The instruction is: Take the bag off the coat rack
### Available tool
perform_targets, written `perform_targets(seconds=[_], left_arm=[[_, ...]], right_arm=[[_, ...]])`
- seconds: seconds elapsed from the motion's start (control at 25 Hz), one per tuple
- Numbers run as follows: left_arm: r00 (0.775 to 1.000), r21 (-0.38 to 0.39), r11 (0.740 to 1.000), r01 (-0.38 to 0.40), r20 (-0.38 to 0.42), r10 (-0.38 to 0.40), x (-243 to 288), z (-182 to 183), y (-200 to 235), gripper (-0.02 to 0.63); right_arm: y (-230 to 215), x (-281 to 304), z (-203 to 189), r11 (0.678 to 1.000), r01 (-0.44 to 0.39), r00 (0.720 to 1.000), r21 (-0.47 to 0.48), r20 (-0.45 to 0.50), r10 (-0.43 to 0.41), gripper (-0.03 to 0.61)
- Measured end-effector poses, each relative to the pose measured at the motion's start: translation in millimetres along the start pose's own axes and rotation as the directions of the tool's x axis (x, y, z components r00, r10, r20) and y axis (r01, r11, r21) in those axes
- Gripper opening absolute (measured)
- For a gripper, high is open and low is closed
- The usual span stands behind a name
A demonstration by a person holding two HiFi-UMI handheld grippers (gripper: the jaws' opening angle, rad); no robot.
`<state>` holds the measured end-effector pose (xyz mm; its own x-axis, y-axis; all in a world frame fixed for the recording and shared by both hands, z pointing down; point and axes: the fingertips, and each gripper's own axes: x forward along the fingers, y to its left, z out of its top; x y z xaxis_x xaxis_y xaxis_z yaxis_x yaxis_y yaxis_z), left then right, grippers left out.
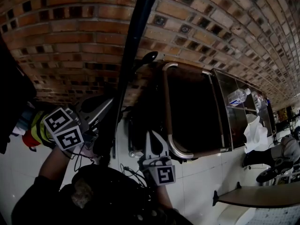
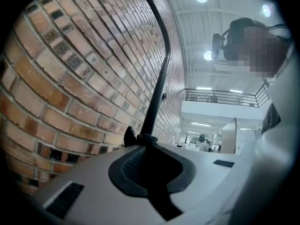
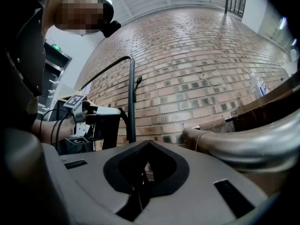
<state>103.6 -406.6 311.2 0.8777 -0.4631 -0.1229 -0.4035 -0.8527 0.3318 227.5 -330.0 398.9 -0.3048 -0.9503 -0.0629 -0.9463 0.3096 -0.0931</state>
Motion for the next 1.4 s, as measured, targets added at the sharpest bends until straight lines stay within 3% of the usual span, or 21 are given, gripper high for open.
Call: perform_targets(seconds=[0.12,0.28,0.36,0.52,0.8,0.96,1.4], left_arm=[[1.000,-0.027,0.999,0.018,0.018,-0.018,1,13,0,0.032],[0.994,-0.031,0.999,0.016,0.113,-0.013,-7,56,8,0.032],[0.990,0.022,1.000,0.012,0.143,-0.015,-14,79,9,0.032],[0.991,0.122,0.992,0.037,0.124,-0.052,-22,101,-6,0.032],[0.994,0.095,0.995,0.026,0.106,-0.036,-40,82,-20,0.032],[0.995,0.120,0.993,0.007,0.101,-0.019,-62,66,-41,0.032],[0.978,0.139,0.978,-0.157,0.161,0.134,-162,44,-113,0.032]], right_arm=[[2,4,1,1.000,-0.006,1.000,0.001,0.003,0.006,0.009],[3,8,1,1.000,-0.010,1.000,0.009,0.001,0.010,0.008],[3,9,2,1.000,-0.012,1.000,0.013,0.004,0.012,0.009],[5,11,10,1.000,-0.015,0.999,0.002,0.030,0.015,0.009],[10,-1,14,1.000,-0.020,0.999,-0.021,0.040,0.021,0.009],[14,-17,15,0.999,-0.033,0.998,-0.020,0.049,0.034,0.008],[70,-92,12,0.992,-0.121,0.992,-0.031,0.036,0.122,0.009]])
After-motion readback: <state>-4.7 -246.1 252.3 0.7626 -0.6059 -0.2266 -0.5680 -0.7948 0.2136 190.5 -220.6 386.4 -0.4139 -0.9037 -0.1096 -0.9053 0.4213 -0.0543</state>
